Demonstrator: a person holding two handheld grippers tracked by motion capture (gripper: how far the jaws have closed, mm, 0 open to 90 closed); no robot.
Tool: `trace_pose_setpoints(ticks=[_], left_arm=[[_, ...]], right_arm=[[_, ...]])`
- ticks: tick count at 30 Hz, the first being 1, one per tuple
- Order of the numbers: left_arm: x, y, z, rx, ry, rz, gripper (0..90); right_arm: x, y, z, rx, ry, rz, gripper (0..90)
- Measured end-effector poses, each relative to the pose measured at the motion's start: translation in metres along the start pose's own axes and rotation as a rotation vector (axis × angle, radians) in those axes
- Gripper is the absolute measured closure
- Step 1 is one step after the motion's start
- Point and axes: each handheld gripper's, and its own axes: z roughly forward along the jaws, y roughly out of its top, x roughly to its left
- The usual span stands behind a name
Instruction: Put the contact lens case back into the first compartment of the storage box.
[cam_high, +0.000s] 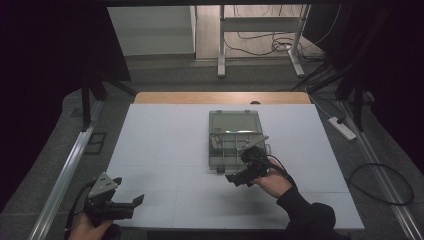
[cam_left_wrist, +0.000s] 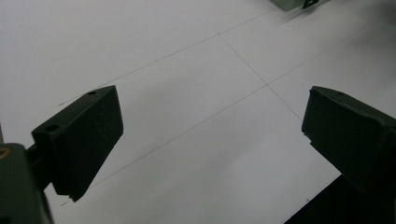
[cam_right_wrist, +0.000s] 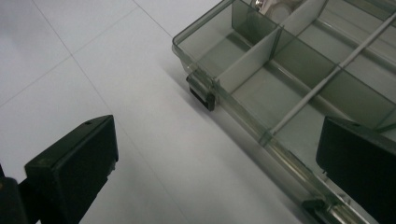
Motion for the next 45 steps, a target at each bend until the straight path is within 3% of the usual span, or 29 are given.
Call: trace_pose_setpoints(ticks=[10,45], left_arm=[[0.0,0.0,0.0,0.0,0.0,-0.001,5.4],[0.0,0.0,0.0,-0.001,-0.001,-0.003,5.4]], right_arm=[[0.001,-0.009,-0.009,0.005,-0.011,-0.008,0.0],[-0.005,-0.05,-0.04,-0.002,-0.04,0.05,0.0]])
